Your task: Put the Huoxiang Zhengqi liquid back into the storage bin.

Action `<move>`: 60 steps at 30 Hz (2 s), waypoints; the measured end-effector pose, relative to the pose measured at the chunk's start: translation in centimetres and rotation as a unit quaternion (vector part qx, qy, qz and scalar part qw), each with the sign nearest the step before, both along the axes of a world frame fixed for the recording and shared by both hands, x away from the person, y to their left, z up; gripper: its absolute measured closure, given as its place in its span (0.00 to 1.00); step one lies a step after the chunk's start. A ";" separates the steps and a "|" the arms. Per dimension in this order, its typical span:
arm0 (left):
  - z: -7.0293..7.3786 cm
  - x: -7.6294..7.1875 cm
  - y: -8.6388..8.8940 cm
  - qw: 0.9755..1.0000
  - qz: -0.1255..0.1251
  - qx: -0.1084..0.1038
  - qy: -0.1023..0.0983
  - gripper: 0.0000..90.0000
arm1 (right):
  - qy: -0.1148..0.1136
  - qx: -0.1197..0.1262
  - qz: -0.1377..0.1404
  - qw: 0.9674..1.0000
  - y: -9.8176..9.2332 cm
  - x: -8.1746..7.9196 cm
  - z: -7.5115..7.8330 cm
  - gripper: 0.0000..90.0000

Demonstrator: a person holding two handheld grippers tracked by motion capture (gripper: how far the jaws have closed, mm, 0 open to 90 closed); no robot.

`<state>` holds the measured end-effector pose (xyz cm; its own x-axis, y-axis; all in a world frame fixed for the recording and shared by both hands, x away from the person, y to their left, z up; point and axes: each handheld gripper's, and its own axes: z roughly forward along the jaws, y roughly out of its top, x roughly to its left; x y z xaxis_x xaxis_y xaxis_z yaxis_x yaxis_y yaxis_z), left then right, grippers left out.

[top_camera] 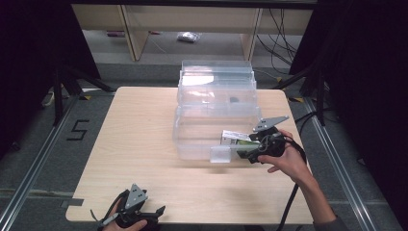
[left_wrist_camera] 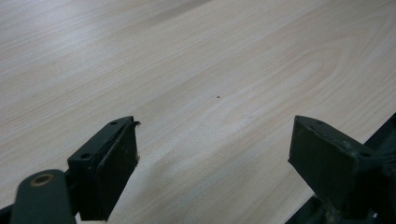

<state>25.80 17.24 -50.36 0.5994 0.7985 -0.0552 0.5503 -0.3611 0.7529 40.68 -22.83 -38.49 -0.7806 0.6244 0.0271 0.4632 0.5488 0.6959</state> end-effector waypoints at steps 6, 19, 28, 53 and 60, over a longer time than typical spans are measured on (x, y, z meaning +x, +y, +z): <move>0.2 0.1 0.4 0.999 -0.018 0.032 0.005 0.17 | -0.009 0.002 0.015 1.000 0.2 -0.8 -0.5 0.23; 0.3 -0.1 0.3 1.000 -0.015 0.023 0.009 0.17 | -0.002 0.009 0.012 1.000 -0.4 -3.0 -2.2 0.23; 0.3 -0.1 0.2 1.000 -0.012 0.027 0.006 0.17 | 0.003 0.036 -0.003 0.999 -1.1 -4.5 -3.2 0.23; 0.2 -0.2 0.0 1.000 -0.008 0.017 -0.001 0.17 | 0.010 0.051 -0.017 0.998 -1.5 -7.7 -6.9 0.22; 0.2 -0.2 0.1 1.000 -0.016 0.019 0.001 0.17 | 0.023 0.044 -0.015 0.999 -1.4 -8.5 -7.9 0.22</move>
